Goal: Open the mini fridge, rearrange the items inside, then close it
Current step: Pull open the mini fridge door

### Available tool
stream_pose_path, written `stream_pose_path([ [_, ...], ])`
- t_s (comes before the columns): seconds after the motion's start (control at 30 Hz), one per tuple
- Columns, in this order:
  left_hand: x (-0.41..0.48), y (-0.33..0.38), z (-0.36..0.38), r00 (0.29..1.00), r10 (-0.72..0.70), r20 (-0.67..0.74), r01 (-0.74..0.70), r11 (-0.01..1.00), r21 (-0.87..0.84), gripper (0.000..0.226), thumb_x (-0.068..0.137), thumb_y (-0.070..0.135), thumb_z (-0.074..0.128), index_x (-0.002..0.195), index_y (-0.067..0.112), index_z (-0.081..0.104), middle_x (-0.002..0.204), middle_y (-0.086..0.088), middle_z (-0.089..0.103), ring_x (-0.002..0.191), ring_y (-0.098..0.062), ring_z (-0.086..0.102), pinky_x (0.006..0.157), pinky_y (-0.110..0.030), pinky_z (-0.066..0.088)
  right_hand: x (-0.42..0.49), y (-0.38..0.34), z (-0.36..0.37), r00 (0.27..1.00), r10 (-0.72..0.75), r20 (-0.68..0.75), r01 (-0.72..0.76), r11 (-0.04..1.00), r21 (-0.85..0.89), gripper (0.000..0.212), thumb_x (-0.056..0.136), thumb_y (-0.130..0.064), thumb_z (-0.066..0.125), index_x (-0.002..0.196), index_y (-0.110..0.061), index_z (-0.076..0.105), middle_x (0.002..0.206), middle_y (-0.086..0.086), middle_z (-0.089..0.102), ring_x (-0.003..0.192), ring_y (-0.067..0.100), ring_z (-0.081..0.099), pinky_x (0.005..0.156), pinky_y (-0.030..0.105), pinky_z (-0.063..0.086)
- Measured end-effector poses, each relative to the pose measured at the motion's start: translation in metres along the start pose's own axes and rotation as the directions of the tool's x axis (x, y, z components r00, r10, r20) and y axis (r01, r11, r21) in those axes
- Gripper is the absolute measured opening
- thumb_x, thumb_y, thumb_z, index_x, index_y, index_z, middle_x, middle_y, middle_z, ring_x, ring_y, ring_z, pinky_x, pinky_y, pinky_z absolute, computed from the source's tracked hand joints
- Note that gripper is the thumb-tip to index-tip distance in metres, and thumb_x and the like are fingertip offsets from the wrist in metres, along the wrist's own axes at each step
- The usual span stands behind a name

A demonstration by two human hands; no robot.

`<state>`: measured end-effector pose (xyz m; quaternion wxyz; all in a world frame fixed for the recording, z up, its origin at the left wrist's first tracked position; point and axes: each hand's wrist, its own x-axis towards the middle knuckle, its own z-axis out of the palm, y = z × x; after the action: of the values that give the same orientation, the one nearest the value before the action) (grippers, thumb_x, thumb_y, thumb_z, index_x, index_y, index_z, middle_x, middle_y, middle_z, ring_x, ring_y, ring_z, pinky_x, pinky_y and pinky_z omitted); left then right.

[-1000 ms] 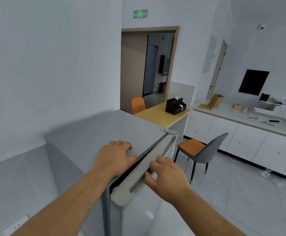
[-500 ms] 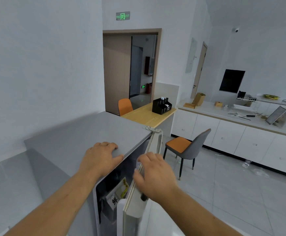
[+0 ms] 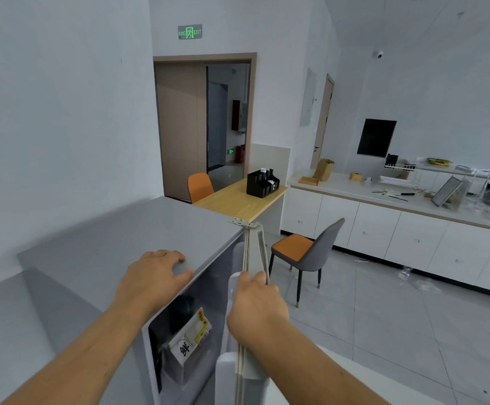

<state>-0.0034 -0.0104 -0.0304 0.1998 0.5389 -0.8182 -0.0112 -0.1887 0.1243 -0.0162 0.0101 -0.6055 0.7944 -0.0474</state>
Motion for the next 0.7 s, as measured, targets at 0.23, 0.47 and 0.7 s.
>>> stream_pose_path([
  [0.23,-0.002,-0.001,0.0,0.999,0.042,-0.007,-0.042,0.999,-0.017,0.042,0.092,0.064,0.05,0.124,0.04,0.061,0.131,0.015,0.062,0.121,-0.014,0.051,0.095,-0.038,0.048,-0.013,0.069,0.001,0.998,0.055,-0.018,-0.055,0.998,0.019,0.029,0.095,-0.021,0.056,0.122,-0.014,0.048,0.106,0.01,0.05,0.091,0.031,0.063,0.062,0.035,0.043],
  [0.47,0.0,-0.002,0.004,0.997,0.07,-0.019,-0.071,0.997,-0.022,0.034,0.095,0.059,0.05,0.121,0.04,0.062,0.125,0.017,0.063,0.114,-0.012,0.051,0.086,-0.035,0.047,-0.017,0.133,-0.001,0.994,0.061,-0.094,-0.062,0.998,-0.014,0.03,0.095,-0.036,0.053,0.123,-0.026,0.048,0.09,0.001,0.045,0.073,0.025,0.05,0.054,0.033,0.038],
  [0.7,-0.005,0.003,0.006,0.991,0.127,-0.031,-0.128,0.991,-0.027,0.028,0.102,0.045,0.048,0.124,0.036,0.063,0.125,0.014,0.065,0.112,-0.014,0.053,0.087,-0.035,0.052,-0.011,0.161,0.008,0.983,0.092,-0.16,-0.099,0.995,-0.034,0.042,0.098,-0.036,0.048,0.139,-0.035,0.039,0.101,0.0,0.051,0.073,0.023,0.052,0.056,0.032,0.042],
])
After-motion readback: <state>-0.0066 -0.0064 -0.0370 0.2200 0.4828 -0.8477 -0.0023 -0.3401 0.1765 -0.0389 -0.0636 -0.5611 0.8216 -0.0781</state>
